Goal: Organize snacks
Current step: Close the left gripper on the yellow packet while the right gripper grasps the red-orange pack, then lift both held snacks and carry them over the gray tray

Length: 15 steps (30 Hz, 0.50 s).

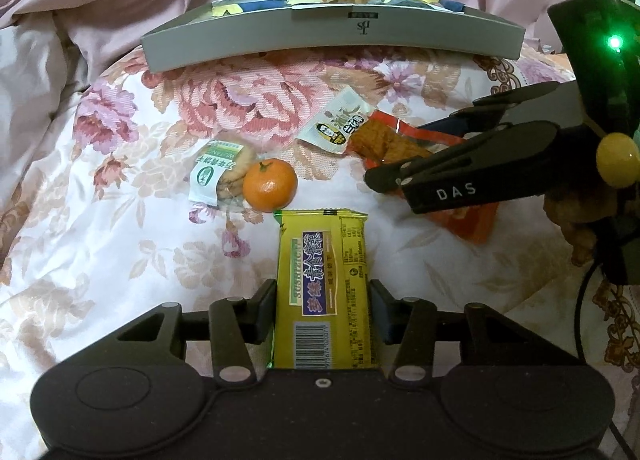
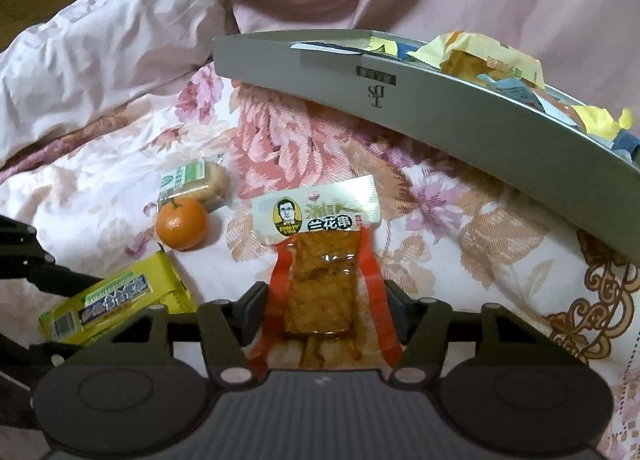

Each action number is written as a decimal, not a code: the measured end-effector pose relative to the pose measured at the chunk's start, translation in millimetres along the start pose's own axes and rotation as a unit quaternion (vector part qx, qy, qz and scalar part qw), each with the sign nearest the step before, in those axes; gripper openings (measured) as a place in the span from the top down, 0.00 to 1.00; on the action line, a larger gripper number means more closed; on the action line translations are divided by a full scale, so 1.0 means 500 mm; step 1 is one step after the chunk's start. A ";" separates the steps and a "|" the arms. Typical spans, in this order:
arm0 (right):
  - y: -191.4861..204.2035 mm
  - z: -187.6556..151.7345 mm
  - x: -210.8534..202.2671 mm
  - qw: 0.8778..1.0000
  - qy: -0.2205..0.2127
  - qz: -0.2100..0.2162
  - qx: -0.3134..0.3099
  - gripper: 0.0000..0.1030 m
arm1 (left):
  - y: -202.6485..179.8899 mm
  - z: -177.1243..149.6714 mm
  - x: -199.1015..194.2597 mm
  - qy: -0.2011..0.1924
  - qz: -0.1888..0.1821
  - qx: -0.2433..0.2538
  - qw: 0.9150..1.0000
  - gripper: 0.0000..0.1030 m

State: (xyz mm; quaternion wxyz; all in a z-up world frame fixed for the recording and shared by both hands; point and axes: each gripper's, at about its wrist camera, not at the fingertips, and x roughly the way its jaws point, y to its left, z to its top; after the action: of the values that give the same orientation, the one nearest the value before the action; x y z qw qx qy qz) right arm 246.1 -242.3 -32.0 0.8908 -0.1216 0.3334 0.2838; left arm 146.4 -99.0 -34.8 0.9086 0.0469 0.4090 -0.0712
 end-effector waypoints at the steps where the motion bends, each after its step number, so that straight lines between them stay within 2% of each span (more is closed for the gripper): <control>1: 0.003 0.001 -0.003 1.000 -0.002 0.001 -0.003 0.44 | -0.001 -0.001 -0.003 0.000 0.002 0.000 1.000 0.52; 2: 0.006 0.000 -0.008 1.000 -0.005 0.008 -0.008 0.54 | -0.002 -0.002 -0.006 -0.001 0.004 0.001 1.000 0.52; 10: 0.042 -0.009 -0.031 0.998 -0.018 -0.014 -0.059 0.54 | -0.001 -0.002 -0.036 -0.010 0.019 0.004 1.000 0.52; 15: 0.065 -0.016 -0.051 0.994 -0.035 -0.033 -0.097 0.54 | -0.002 0.003 -0.064 -0.036 0.028 -0.003 0.999 0.52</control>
State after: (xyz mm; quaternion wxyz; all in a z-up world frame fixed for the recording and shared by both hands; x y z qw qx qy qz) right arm 207.1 -230.2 -22.1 0.8948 -0.2086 0.2688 0.2890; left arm 126.5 -97.4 -10.0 0.9246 0.0528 0.3744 -0.0465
